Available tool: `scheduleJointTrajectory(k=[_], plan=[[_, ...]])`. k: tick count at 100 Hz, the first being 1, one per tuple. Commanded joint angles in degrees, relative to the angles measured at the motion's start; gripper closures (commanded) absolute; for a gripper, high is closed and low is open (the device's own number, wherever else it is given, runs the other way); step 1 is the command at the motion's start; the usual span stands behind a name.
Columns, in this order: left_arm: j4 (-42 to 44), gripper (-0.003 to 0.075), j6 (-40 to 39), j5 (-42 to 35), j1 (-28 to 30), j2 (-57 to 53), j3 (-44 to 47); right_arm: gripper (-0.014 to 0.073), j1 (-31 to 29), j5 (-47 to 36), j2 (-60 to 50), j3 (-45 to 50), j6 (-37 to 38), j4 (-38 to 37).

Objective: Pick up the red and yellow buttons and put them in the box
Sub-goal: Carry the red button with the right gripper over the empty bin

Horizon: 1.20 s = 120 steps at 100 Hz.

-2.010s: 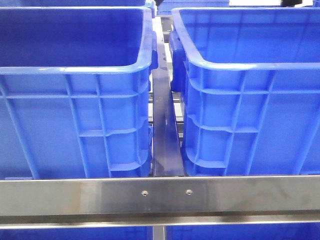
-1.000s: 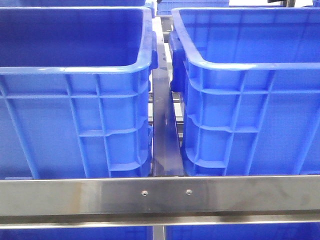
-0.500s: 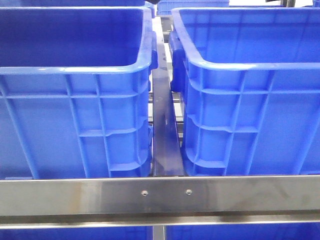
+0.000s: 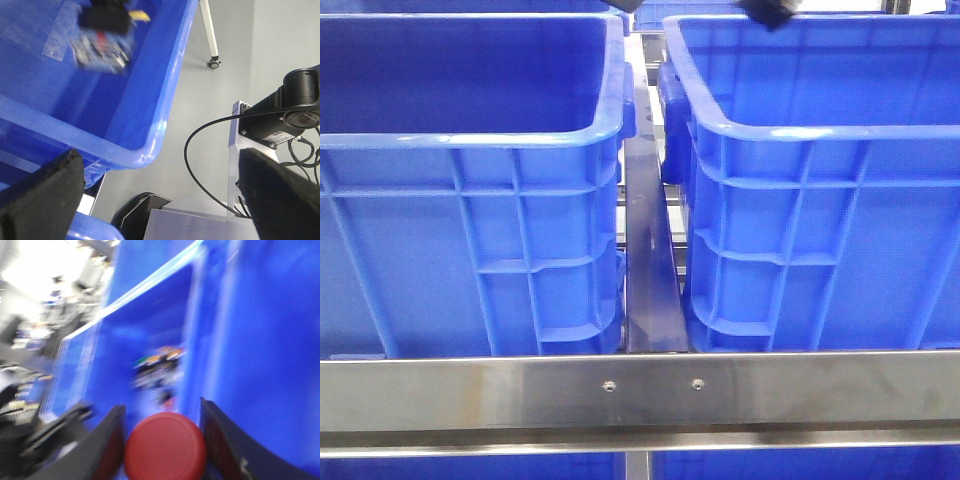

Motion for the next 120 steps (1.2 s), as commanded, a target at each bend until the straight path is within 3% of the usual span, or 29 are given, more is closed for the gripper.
scheduleJointTrajectory(k=[1,29,45,74,120], plan=[[-3.6,0.0136,-0.1,-0.1,-0.4,-2.5,-1.9,0.0298,-0.7,-3.3,-1.8,-3.2,-3.5,-0.4],[-3.6,0.0136,-0.1,-0.1,-0.4,-2.5,-1.9,0.0298,-0.4,-19.6,-1.5,-3.7,-17.4,-2.6],[-3.6,0.0136,-0.1,-0.1,-0.4,-2.5,-1.9,0.0298,-0.4,-24.6,0.7,-3.7,-24.1,-1.5],[-3.6,0.0136,-0.1,-0.1,-0.4,-2.5,-1.9,0.0298,-0.4,-25.1,9.9,-8.6,-33.1,2.2],[-4.7,0.0136,-0.1,-0.1,-0.4,-2.5,-1.9,0.0298,-0.4,-24.4,23.5,-17.3,-35.0,2.5]])
